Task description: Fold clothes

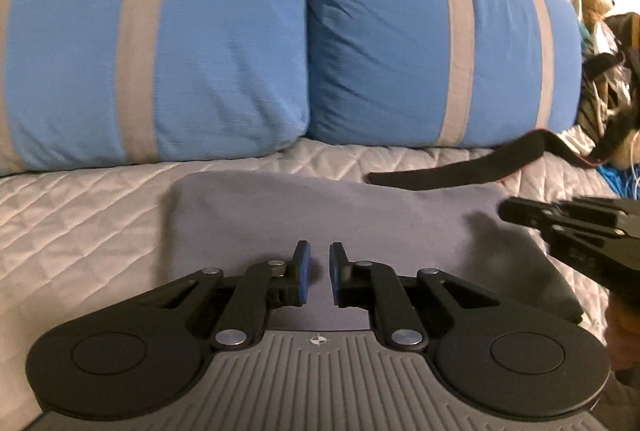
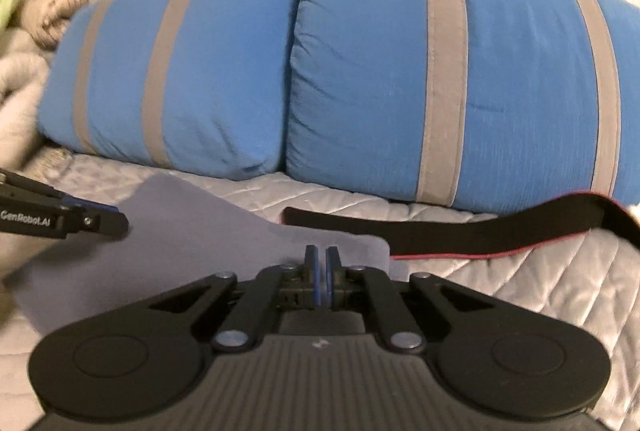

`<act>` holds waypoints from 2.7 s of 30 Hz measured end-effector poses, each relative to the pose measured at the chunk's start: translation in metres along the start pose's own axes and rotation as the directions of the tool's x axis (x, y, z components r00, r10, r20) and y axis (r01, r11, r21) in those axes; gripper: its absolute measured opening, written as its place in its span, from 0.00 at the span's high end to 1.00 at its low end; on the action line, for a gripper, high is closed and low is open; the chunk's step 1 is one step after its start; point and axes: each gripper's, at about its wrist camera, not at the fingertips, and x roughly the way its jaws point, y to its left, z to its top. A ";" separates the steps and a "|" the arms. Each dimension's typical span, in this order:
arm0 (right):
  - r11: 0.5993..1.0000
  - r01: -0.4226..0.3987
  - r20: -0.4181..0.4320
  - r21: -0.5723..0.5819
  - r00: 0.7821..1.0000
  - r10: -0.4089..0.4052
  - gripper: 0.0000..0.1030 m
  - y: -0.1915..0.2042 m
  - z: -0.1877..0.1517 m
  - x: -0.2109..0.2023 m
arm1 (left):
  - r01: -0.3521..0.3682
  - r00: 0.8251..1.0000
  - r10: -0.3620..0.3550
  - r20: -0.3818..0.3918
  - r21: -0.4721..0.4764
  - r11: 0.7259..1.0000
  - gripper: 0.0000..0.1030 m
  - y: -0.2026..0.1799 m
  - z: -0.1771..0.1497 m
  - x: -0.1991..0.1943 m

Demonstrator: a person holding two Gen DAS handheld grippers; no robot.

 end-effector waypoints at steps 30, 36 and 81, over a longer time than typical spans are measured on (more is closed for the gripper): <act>0.998 -0.013 -0.011 0.057 1.000 0.013 0.94 0.016 -0.042 -0.076 | -0.123 0.992 0.117 -0.056 -0.124 0.985 0.90 0.037 -0.019 -0.066; 0.999 -0.043 -0.025 0.015 0.999 0.043 0.94 0.039 -0.058 -0.099 | -0.144 0.989 0.138 -0.054 -0.139 0.980 0.90 0.031 -0.037 -0.093; 0.994 0.104 -0.080 -0.020 0.991 -0.105 0.01 0.069 -0.091 -0.126 | -0.224 0.975 0.219 -0.048 -0.156 0.962 0.02 -0.014 -0.106 -0.111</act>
